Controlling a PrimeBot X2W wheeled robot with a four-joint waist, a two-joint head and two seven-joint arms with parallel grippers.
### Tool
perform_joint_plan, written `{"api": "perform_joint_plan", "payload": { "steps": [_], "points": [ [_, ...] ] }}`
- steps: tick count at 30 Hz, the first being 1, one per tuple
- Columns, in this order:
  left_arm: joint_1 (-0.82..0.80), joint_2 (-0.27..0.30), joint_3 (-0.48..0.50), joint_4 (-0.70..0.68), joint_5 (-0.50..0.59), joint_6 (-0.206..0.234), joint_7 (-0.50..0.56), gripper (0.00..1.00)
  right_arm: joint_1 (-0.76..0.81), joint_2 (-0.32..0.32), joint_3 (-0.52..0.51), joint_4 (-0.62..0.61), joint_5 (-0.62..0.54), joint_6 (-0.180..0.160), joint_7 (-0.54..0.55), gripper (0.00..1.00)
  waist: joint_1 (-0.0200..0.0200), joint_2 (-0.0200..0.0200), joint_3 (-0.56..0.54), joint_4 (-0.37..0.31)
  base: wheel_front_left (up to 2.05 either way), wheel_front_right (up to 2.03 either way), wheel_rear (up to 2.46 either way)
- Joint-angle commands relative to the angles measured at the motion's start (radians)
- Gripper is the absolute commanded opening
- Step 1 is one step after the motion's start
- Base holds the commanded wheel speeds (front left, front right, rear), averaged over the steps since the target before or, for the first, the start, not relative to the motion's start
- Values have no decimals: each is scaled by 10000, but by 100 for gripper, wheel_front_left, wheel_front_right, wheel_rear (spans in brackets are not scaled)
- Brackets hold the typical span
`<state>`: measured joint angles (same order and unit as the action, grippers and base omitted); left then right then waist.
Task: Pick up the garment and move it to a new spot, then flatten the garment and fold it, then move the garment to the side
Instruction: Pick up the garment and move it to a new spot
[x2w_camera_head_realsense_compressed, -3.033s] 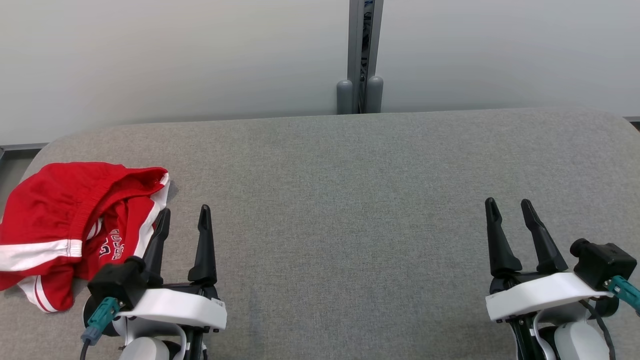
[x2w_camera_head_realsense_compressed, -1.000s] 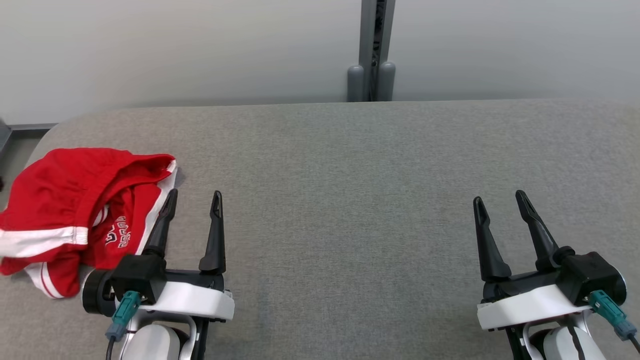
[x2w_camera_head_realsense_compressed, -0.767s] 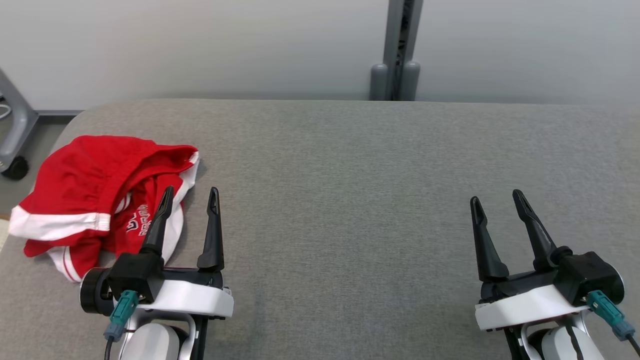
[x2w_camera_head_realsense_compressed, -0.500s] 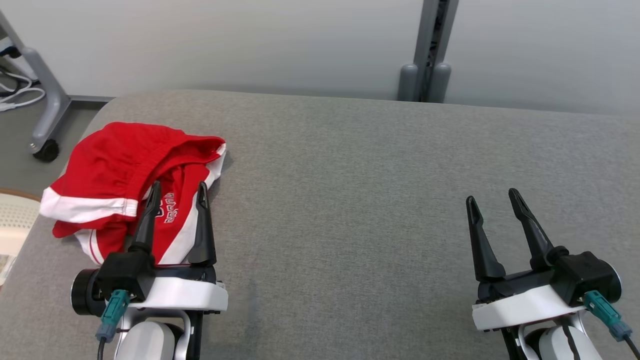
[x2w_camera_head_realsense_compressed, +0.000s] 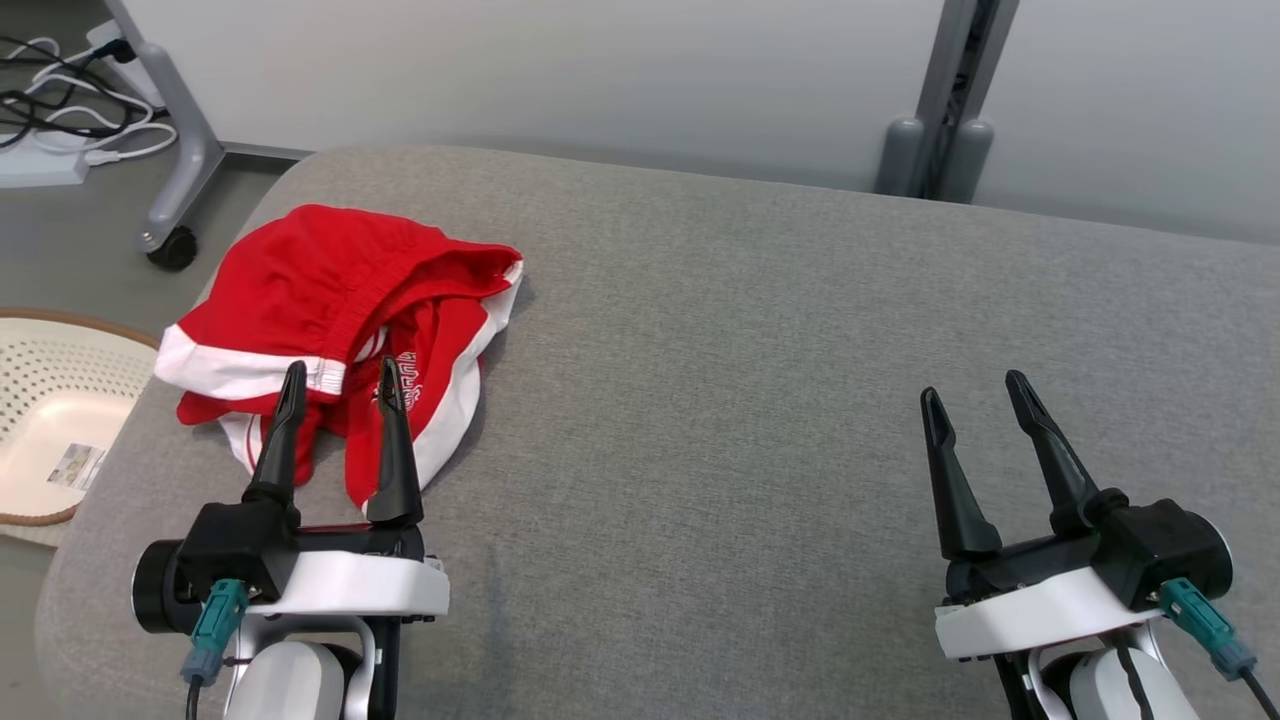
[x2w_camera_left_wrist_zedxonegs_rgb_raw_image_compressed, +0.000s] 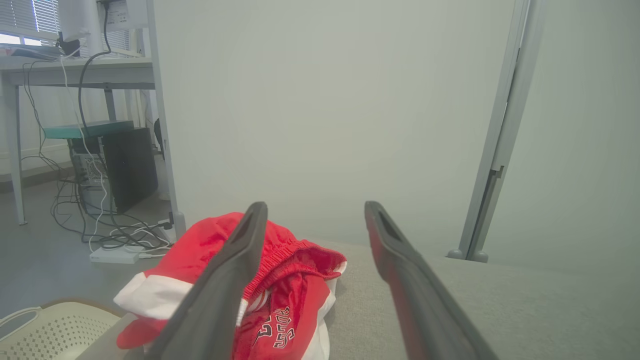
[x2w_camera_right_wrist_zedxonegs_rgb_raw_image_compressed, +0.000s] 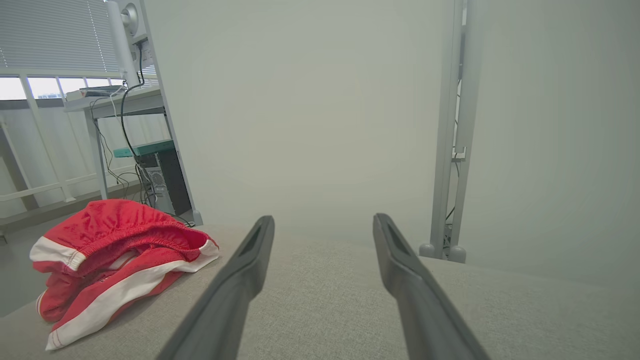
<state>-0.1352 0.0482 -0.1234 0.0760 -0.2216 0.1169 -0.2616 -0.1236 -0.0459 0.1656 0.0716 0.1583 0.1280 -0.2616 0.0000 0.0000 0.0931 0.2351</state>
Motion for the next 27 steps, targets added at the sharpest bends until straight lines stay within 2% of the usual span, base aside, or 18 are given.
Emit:
{"api": "perform_joint_plan", "payload": {
  "steps": [1, 16, 27],
  "points": [
    [-65, 40, 48, -18, -69, 88, -40, 100, -66, -83, -17, -50, 3, 51, -58, 100, 0, 0, 22, 121, 0, 0, 0],
    [-151, 39, 198, 238, -178, 388, -40, 100, -22, -112, 54, 55, -90, 51, -58, 100, 0, 0, 112, 554, 0, 0, 0],
    [-1664, 40, 780, 952, -638, 633, -40, 100, -519, -649, 243, -150, -131, 51, -58, 100, 0, 0, 1376, 493, 0, 0, 0]
  ]
}}
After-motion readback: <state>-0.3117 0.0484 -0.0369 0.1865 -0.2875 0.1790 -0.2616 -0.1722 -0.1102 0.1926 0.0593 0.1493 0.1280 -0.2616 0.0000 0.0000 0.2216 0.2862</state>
